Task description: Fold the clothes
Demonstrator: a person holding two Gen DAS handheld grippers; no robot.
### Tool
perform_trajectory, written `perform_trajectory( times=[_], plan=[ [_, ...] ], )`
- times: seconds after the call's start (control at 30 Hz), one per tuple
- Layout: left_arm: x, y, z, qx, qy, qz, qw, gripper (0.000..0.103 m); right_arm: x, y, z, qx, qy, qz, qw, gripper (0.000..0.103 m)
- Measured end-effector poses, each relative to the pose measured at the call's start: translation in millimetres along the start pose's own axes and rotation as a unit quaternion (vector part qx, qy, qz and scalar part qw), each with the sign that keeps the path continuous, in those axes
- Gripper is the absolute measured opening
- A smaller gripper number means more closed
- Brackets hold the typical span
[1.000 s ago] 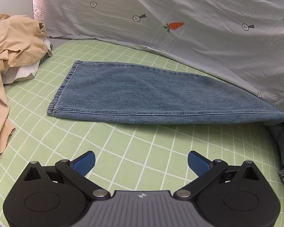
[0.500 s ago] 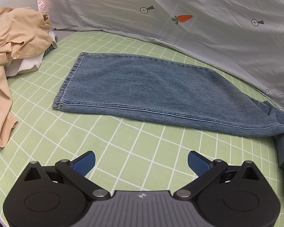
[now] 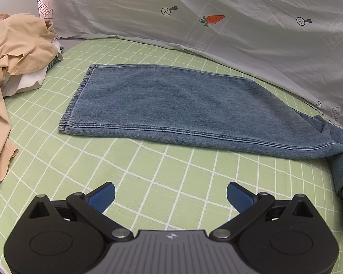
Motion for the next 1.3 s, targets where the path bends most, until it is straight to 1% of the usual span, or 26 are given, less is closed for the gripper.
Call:
perform_trajectory(
  times=[0.17, 0.2, 0.27, 0.33, 0.43, 0.5, 0.57, 0.6, 0.63, 0.67, 0.7, 0.77, 0.83, 0.9, 0.93, 0.97, 1.0, 1.03, 1.1, 1.13, 1.17, 1.2, 1.23, 1.27, 1.3],
  plan=[
    [1.3, 0.2, 1.8, 0.002, -0.003, -0.002, 1.0000, 0.102, -1.1, 4.6, -10.1, 0.008, 0.019, 0.003, 1.000, 0.023],
    [1.6, 0.3, 2.8, 0.004, -0.003, -0.003, 1.0000, 0.102, -3.1, 2.8, -12.3, 0.008, 0.023, 0.004, 1.000, 0.029],
    [2.7, 0.3, 4.1, 0.005, -0.004, -0.003, 1.0000, 0.102, -6.6, -1.4, -17.1, 0.004, 0.029, 0.004, 1.000, 0.034],
    [4.0, -0.2, 4.4, 0.005, -0.005, -0.005, 1.0000, 0.102, -5.3, -5.3, -22.3, -0.013, 0.028, 0.002, 1.000, 0.034],
    [5.6, -1.4, 5.8, 0.005, -0.007, -0.009, 0.9999, 0.102, 8.3, -6.9, -20.5, -0.022, 0.017, -0.016, 0.999, 0.029],
    [5.6, -2.0, 6.8, 0.006, -0.008, -0.009, 0.9999, 0.102, 16.8, -6.7, -18.2, -0.018, 0.016, -0.025, 0.999, 0.026],
    [5.6, -1.7, 5.8, 0.005, -0.008, -0.009, 0.9999, 0.102, 22.4, -7.8, -19.7, -0.029, 0.017, -0.032, 0.999, 0.024],
    [5.3, -1.6, 5.2, 0.004, -0.008, -0.008, 0.9999, 0.102, 22.0, -7.7, -20.3, -0.030, 0.021, -0.033, 0.999, 0.019],
    [5.1, -1.5, 5.3, 0.002, -0.008, -0.008, 0.9999, 0.102, 19.0, -6.9, -20.6, -0.028, 0.028, -0.033, 0.999, 0.018],
    [5.0, -1.7, 4.6, 0.001, -0.007, -0.008, 0.9999, 0.102, 16.0, -6.1, -20.8, -0.025, 0.036, -0.033, 0.998, 0.014],
    [4.8, -1.7, 3.9, -0.001, -0.007, -0.008, 0.9999, 0.102, 12.9, -5.3, -21.0, -0.023, 0.044, -0.032, 0.998, 0.007],
    [5.1, -1.3, 2.3, -0.005, -0.007, -0.008, 0.9999, 0.102, 4.3, -1.6, -20.6, -0.016, 0.057, -0.029, 0.998, 0.007],
    [6.5, -1.5, 1.1, -0.009, -0.007, -0.011, 0.9999, 0.102, -12.3, 8.6, -18.2, 0.000, 0.070, -0.015, 0.997, 0.006],
    [8.4, -1.8, 1.2, -0.010, -0.009, -0.014, 0.9998, 0.102, -37.0, 24.2, -20.4, 0.012, 0.109, 0.007, 0.994, 0.002],
    [9.4, -2.1, 1.8, -0.010, -0.009, -0.016, 0.9998, 0.102, -51.5, 33.6, -22.6, 0.012, 0.129, 0.022, 0.991, 0.002],
    [10.2, -2.1, 2.4, -0.009, -0.010, -0.017, 0.9998, 0.102, -66.2, 42.9, -24.8, 0.012, 0.150, 0.038, 0.988, 0.002],
    [10.6, -2.0, 3.4, -0.007, -0.010, -0.017, 0.9998, 0.102, -79.6, 51.2, -24.0, 0.032, 0.185, 0.051, 0.981, 0.002],
    [10.5, -2.0, 4.3, -0.005, -0.010, -0.016, 0.9998, 0.102, -92.2, 58.9, -20.2, 0.071, 0.234, 0.061, 0.968, 0.002],
    [10.6, -2.0, 4.9, -0.004, -0.009, -0.016, 0.9998, 0.102, -102.9, 66.3, -13.4, 0.142, 0.319, 0.068, 0.935, 0.002],
    [10.6, -2.0, 4.8, -0.004, -0.008, -0.015, 0.9998, 0.102, -102.0, 65.3, -9.1, 0.180, 0.352, 0.066, 0.916, 0.002],
    [10.8, -2.0, 4.5, -0.005, -0.008, -0.015, 0.9998, 0.102, -93.7, 60.6, -6.8, 0.205, 0.365, 0.057, 0.906, 0.002],
    [11.4, -2.0, 3.7, -0.008, -0.007, -0.016, 0.9998, 0.102, -79.1, 49.7, -7.4, 0.201, 0.346, 0.040, 0.916, 0.002],
    [11.8, -2.0, 2.7, -0.010, -0.007, -0.017, 0.9998, 0.102, -59.9, 32.3, -9.3, 0.169, 0.295, 0.015, 0.940, 0.002],
    [11.8, -1.9, 1.9, -0.012, -0.007, -0.017, 0.9998, 0.102, -40.3, 12.7, -11.0, 0.138, 0.245, -0.021, 0.959, 0.003],
    [11.5, -1.7, 1.1, -0.013, -0.006, -0.016, 0.9998, 0.102, -22.3, -7.1, -12.1, 0.117, 0.208, -0.061, 0.969, 0.004]
  ],
)
Point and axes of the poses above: each gripper's, at about its wrist camera, not at the fingertips, and x roughly the way its jaws point, z to its right, y to its top, the point moved 10 cm from there along x, roughly the way its jaws point, and after that the axes turned 5 degrees about -z, right-handed, at the moved point
